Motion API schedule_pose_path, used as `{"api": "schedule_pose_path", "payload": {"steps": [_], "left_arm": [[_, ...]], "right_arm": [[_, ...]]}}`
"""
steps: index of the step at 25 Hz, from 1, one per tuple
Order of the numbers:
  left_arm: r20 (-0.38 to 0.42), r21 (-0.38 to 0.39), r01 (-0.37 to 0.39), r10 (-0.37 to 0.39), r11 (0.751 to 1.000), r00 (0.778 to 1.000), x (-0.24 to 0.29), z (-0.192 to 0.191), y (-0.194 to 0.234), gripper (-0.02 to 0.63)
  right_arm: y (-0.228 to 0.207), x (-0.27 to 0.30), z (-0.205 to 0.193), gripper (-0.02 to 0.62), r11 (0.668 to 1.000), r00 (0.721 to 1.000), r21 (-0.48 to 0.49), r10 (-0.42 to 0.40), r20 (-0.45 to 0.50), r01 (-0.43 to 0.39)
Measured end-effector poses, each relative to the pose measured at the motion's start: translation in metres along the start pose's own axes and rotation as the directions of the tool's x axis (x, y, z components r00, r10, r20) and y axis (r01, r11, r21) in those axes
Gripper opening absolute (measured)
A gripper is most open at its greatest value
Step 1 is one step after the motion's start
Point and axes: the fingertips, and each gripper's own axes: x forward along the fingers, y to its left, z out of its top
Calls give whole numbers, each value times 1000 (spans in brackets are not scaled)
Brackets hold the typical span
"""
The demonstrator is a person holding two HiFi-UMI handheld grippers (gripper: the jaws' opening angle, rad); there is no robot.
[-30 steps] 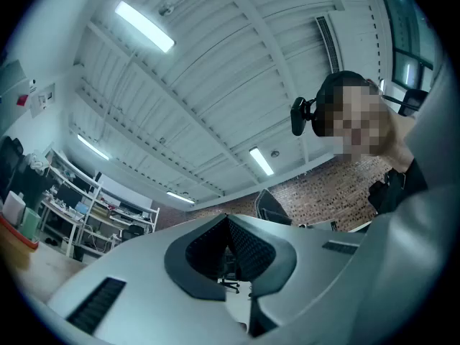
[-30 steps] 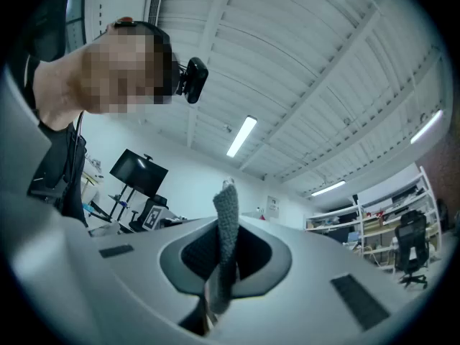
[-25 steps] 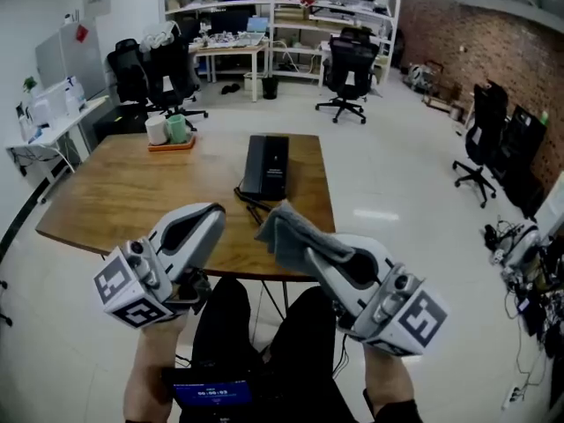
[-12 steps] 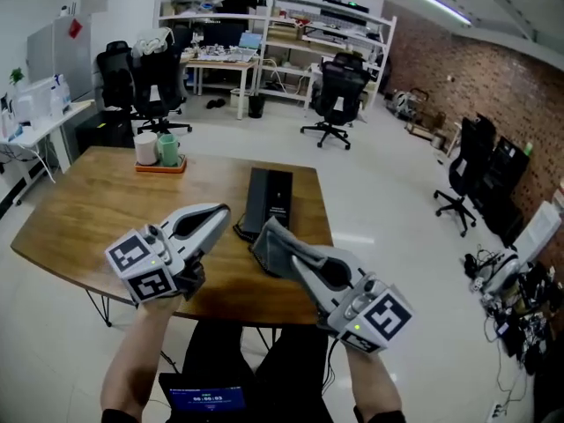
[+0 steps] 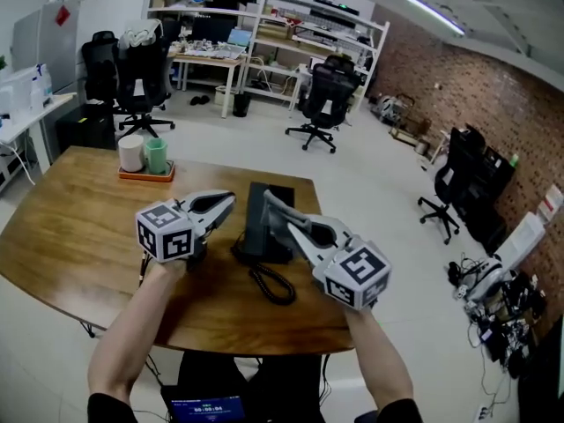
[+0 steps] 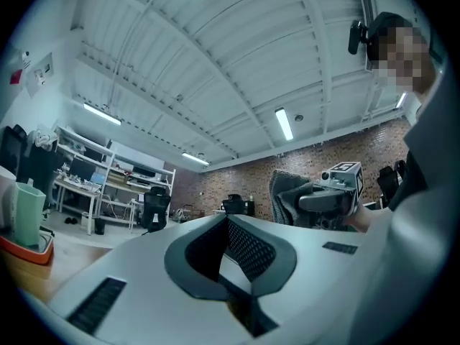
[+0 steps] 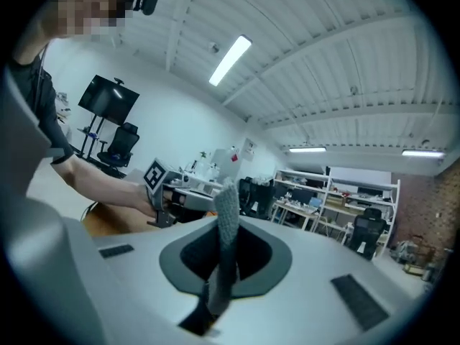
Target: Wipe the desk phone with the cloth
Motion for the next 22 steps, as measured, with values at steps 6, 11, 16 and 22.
{"api": "schedule_pose_path", "payload": {"steps": [6, 11, 16, 22], "left_arm": [[-35, 26, -114, 115, 993, 993, 6, -30, 35, -5], [-83, 98, -141, 149, 985, 985, 4, -38, 35, -5], [-78, 86, -169, 175, 982, 981, -5, -35, 43, -5], [-84, 64, -166, 171, 984, 982, -4, -38, 42, -5]], "right_arm": [[-37, 51, -20, 28, 995, 989, -99, -45, -140, 31], [-65, 104, -46, 27, 986, 959, -166, -69, -275, 23], [-77, 153, -47, 27, 965, 939, -260, -105, -327, 18], [-87, 174, -78, 28, 941, 890, -339, -152, -430, -3]]}}
